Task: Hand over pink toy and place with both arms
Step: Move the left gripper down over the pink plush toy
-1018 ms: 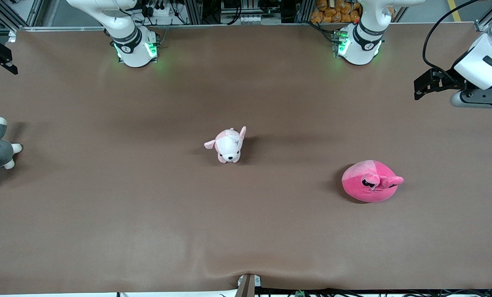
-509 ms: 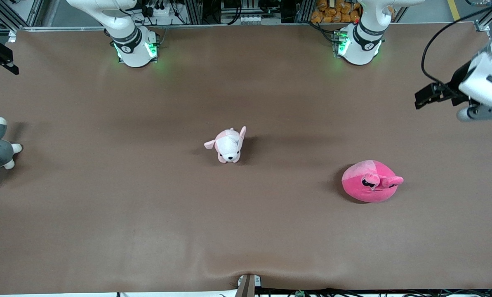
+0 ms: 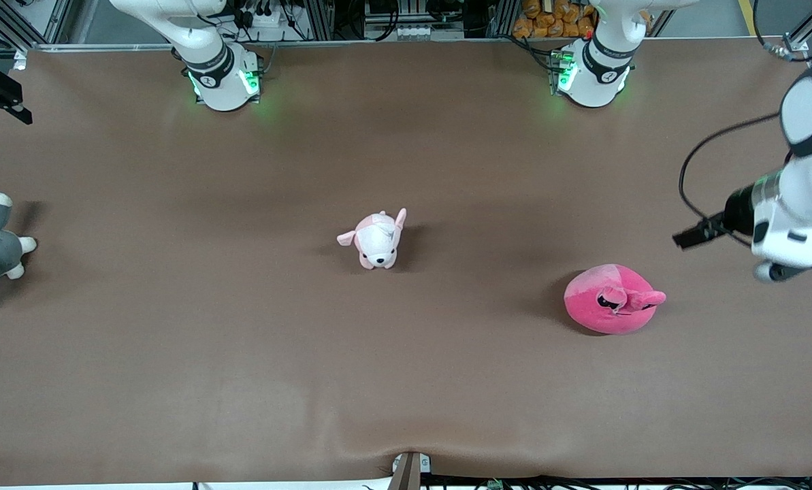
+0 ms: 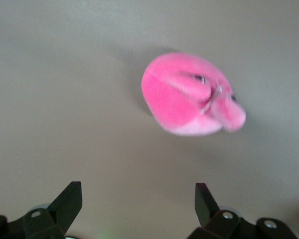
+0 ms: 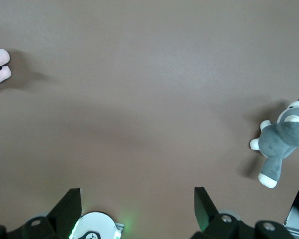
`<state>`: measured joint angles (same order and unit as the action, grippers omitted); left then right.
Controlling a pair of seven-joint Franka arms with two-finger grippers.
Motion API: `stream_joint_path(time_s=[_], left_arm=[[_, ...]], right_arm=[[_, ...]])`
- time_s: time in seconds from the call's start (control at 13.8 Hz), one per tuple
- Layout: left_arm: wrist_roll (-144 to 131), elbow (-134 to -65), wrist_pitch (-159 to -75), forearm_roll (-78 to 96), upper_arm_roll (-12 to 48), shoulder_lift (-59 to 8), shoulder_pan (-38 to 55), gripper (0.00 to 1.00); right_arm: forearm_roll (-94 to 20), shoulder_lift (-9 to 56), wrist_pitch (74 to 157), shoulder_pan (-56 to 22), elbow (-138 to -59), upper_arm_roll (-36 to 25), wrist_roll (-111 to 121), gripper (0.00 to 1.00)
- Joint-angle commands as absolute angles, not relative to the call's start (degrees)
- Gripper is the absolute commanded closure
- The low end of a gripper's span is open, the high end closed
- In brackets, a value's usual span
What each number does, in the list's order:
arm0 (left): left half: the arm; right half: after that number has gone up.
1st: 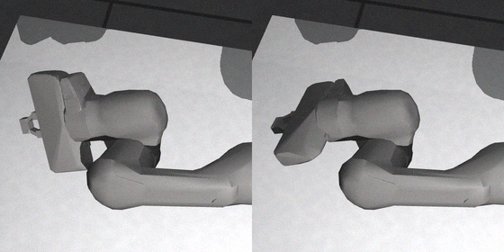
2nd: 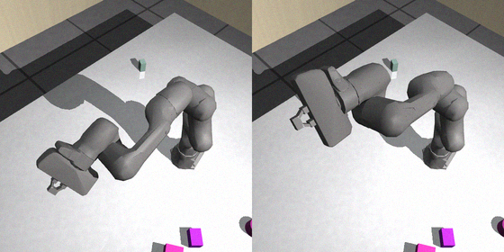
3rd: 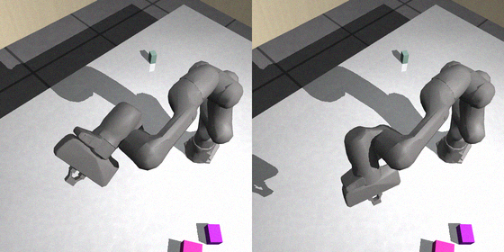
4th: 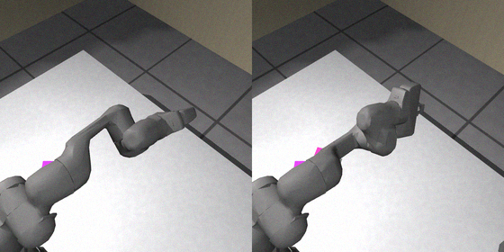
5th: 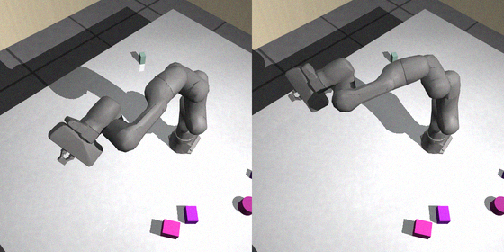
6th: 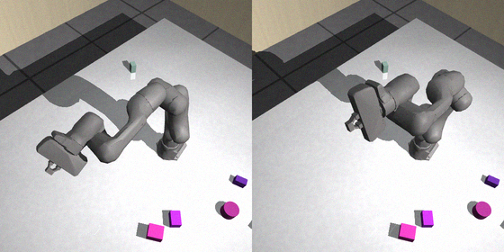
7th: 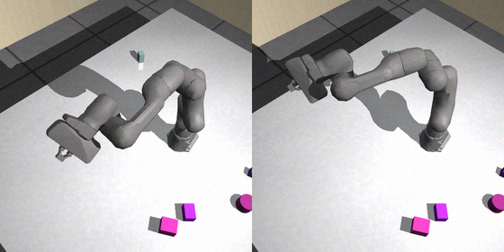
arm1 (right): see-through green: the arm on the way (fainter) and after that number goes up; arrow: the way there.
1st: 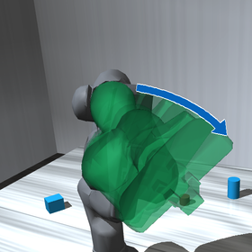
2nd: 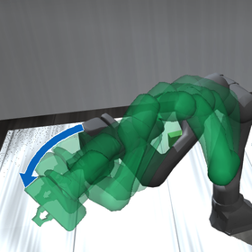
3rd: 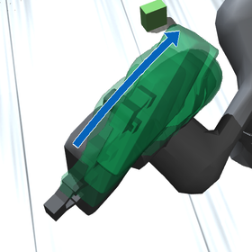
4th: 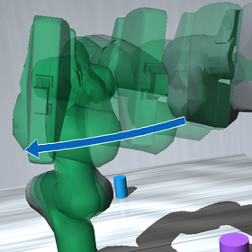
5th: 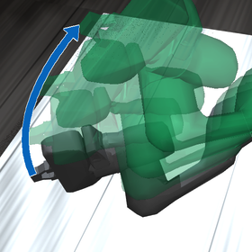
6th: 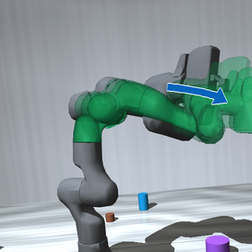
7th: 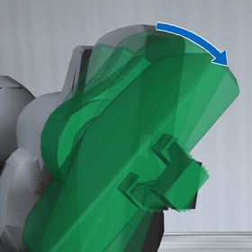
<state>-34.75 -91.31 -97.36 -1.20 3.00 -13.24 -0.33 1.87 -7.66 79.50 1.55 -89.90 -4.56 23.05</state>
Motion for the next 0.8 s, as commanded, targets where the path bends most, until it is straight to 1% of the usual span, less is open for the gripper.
stream_joint_path(time_s=[0.0,0.15,0.29,0.51,0.73], left_arm=[[-50.91,-90.18,-103.85,1.4,3.34,-18.17,-0.97,0.0],[-63.31,-90.18,-108.35,1.41,3.34,-22.04,-0.79,0.0],[-69.23,-90.09,-110.47,1.49,3.43,-25.12,-0.62,0.0],[-76.8,-90.0,-116.26,1.76,3.43,-28.91,-0.18,0.0],[-77.08,-90.26,-117.15,2.11,3.52,-30.41,-0.52,0.0]], right_arm=[[1.23,-7.73,79.28,1.14,-89.74,-4.83,22.41,0.0],[1.23,-7.73,79.28,0.97,-89.74,-4.75,22.41,0.0],[1.23,-7.73,79.28,1.05,-89.74,-4.75,22.32,0.0],[1.23,-7.65,79.28,1.05,-89.74,-4.75,22.33,0.0],[1.23,-7.65,79.28,1.05,-89.74,-4.75,22.41,0.0]])
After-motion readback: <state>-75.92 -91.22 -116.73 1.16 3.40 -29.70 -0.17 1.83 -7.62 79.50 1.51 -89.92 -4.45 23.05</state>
